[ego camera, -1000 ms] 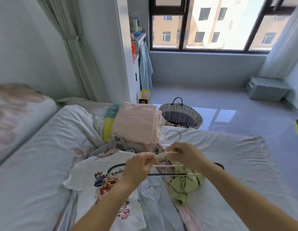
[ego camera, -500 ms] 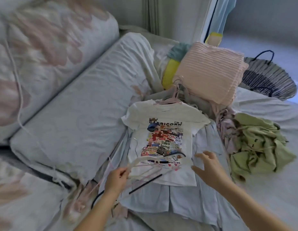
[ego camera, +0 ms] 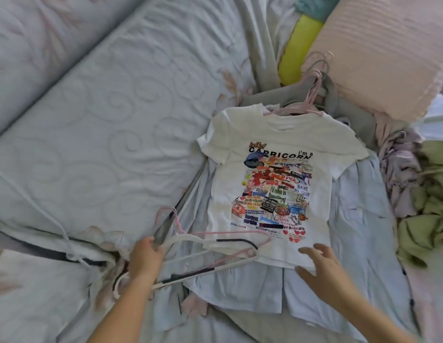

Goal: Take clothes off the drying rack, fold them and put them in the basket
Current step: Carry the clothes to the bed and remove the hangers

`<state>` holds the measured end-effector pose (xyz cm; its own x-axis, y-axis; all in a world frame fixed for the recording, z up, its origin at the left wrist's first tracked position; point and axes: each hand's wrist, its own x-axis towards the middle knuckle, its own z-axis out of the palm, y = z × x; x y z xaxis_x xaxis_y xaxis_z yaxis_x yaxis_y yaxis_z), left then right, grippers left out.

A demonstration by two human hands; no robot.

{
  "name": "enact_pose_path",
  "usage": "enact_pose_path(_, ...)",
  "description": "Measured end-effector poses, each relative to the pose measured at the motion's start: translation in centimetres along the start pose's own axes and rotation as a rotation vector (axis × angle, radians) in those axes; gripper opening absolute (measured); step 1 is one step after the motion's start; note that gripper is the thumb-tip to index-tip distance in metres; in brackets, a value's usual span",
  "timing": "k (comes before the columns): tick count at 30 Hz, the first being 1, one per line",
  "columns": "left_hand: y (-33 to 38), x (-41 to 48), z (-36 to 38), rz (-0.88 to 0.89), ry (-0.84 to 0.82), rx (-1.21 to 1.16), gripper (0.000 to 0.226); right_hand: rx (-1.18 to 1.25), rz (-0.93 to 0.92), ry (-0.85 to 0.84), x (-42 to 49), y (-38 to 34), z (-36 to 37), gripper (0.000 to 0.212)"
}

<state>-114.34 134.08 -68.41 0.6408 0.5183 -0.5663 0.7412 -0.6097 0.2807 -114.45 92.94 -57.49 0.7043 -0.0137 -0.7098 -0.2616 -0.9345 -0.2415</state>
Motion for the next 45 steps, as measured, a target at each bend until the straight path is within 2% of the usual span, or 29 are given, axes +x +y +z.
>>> enact_pose_path(3, 2.6, 0.2, 1.0, 0.121, -0.111, 0.033, 0.052, 0.017, -0.005, 0.053, 1.0, -0.6, -1.1, 0.05)
enact_pose_path(5, 4.0, 0.2, 1.8, 0.185, -0.19, 0.059, 0.039, 0.023, -0.016, 0.079, 1.4, -0.7, -1.7, 0.048)
enact_pose_path(7, 4.9, 0.3, 2.3, 0.153, -0.212, 0.051, 0.017, 0.018, -0.025, 0.092, 1.6, -0.6, -1.9, 0.047)
enact_pose_path(10, 4.4, 0.5, 2.1, 0.113, -0.199, -0.056, 0.008, 0.009, -0.029, 0.091, 1.7, 0.1, -1.7, 0.048)
enact_pose_path(17, 1.3, -2.3, -1.2, 0.108, -0.009, -0.395, 0.007, 0.002, 0.027, 0.029, 0.9, 2.8, 0.1, 0.049)
enact_pose_path(23, 3.7, -2.3, -5.1, 0.212, 0.243, -0.471, 0.005, -0.03, 0.043, 0.009, -0.1, 4.5, -0.7, 0.049)
enact_pose_path(26, 4.4, -0.5, -5.9, 0.134, 0.205, -0.416, 0.014, -0.052, 0.045, 0.009, 0.0, 4.6, -1.7, 0.049)
enact_pose_path(29, 6.1, -0.4, -5.5, -0.06, 0.161, -0.464, 0.03, -0.049, 0.038, 0.03, 0.4, 4.3, -2.5, 0.049)
enact_pose_path(31, 7.8, -1.4, -4.9, -0.204, 0.171, -0.509, 0.038, -0.045, 0.037, 0.037, 0.5, 4.0, -2.6, 0.048)
enact_pose_path(34, 9.5, -3.5, -3.5, -0.302, 0.221, -0.583, 0.052, -0.037, 0.038, 0.03, 0.3, 3.7, -2.1, 0.047)
enact_pose_path(36, 11.2, -5.5, -2.0, -0.208, 0.157, -0.532, 0.063, -0.026, 0.032, 0.024, 0.1, 3.8, -1.7, 0.047)
enact_pose_path(38, 14.4, -6.9, -0.8, -0.011, 0.063, -0.477, 0.074, -0.011, 0.035, 0.019, 0.1, 3.9, -1.6, 0.047)
enact_pose_path(41, 20.9, -5.7, 0.1, 0.313, 0.027, -0.384, 0.07, 0.002, 0.036, 0.038, 0.7, 4.0, -2.4, 0.048)
enact_pose_path(45, 29.9, -3.0, -0.5, 0.534, 0.051, -0.213, 0.066, 0.033, 0.045, 0.1, 2.1, 3.6, -5.3, 0.048)
